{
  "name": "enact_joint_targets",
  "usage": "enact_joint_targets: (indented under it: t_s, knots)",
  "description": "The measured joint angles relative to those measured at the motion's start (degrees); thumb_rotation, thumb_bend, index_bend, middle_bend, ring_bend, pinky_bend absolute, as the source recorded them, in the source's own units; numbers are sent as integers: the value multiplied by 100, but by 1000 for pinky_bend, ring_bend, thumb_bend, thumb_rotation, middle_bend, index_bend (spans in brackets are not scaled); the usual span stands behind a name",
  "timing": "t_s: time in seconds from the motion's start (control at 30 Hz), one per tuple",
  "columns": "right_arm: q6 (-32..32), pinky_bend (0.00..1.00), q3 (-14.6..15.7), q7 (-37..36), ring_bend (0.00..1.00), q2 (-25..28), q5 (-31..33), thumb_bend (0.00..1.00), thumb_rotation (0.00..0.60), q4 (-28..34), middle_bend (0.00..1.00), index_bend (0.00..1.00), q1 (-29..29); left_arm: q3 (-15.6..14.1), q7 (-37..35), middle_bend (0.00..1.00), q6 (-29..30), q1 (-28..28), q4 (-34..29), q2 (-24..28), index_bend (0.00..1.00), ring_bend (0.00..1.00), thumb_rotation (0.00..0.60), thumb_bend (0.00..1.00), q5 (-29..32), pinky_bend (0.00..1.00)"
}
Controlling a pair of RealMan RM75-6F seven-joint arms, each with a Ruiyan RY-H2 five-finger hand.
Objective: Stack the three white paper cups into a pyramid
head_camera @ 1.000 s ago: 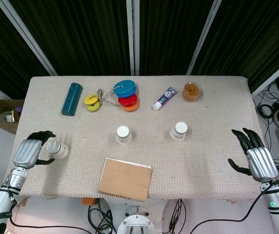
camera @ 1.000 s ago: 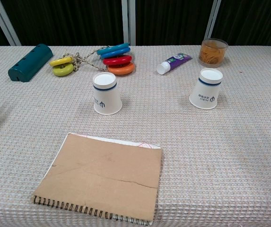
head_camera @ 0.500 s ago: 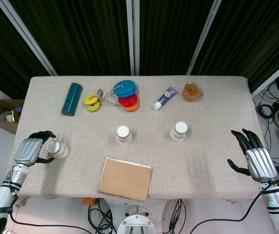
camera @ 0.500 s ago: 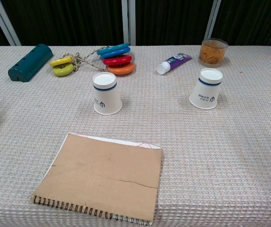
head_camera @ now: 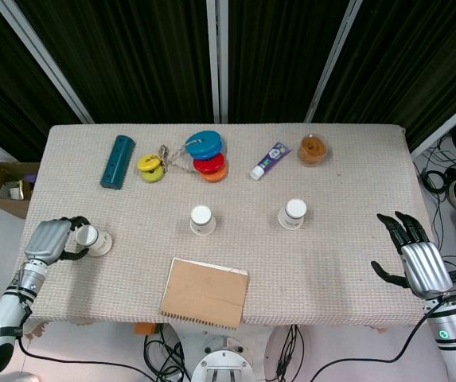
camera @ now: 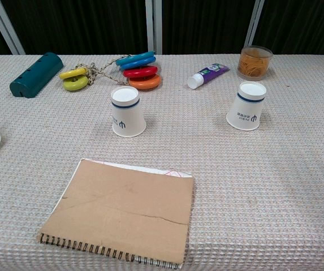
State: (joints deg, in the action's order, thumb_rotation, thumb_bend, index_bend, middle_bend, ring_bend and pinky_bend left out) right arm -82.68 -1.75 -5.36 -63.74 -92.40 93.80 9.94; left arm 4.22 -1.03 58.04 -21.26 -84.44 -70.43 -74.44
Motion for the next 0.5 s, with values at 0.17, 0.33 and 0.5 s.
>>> enact_joint_targets:
  t_s: [0.17, 0.33, 0.5]
  knots:
    - [-62, 126, 20, -29, 26, -1, -44, 202, 600, -16, 171, 94, -31, 84, 50, 453, 71, -143, -255, 51, 463, 400, 600, 308, -186, 467]
    - [-149, 126, 52, -57, 26, 2, -89, 201, 600, -36, 172, 94, -87, 252, 63, 446, -30, -489, -424, 15, 462, 399, 600, 309, -323, 434]
    - [-253, 125, 81, -97, 26, 14, -104, 201, 600, -60, 172, 94, -166, 425, 160, 441, -486, -938, -421, -188, 462, 398, 600, 301, -225, 409]
